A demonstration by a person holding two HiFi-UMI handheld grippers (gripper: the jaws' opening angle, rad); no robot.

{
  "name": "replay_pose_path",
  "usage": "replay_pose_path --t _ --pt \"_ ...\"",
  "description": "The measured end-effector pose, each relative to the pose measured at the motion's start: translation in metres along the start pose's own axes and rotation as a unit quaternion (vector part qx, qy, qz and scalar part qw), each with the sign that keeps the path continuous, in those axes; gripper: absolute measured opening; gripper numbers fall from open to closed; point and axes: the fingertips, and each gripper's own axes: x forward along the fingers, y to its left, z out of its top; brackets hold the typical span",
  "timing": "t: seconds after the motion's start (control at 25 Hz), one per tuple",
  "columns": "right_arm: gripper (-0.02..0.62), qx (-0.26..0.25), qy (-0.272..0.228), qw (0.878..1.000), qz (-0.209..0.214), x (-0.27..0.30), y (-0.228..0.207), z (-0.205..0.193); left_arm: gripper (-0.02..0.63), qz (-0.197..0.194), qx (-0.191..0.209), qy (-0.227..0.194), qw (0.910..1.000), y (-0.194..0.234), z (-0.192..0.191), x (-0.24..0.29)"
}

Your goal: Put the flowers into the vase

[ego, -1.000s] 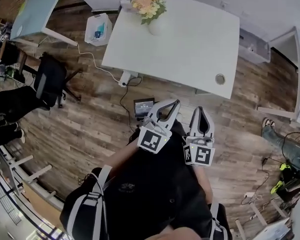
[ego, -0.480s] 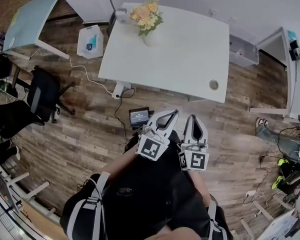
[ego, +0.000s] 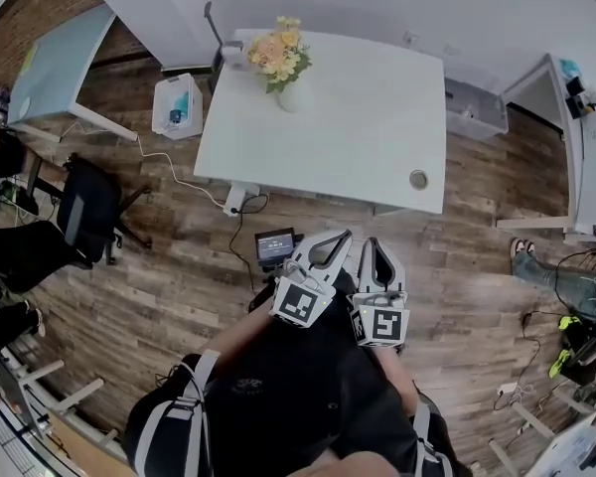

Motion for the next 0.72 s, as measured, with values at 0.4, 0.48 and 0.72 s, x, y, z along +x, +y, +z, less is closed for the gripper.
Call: replay_pose_path --t 0.4,0.48,0.72 --pt "0.015 -0.001 0.001 1.0 0.009 -0.0006 0.0007 -0.001 0.02 -0.008 0.007 0.018 0.9998 -0.0034 -0.0017 0.0015" --pt "0.015 -0.003 0.002 1.0 0.012 -0.0007 0.0032 -0.002 0.02 -0.006 0.005 0.024 0.9997 -0.0033 -0.0032 -0.0009" --pt "0.015 -0.007 0.0 1.0 0.014 0.0005 0.005 -0.0014 0.02 -0.005 0.011 0.02 0.9997 -0.0027 -0.0019 -0.0012"
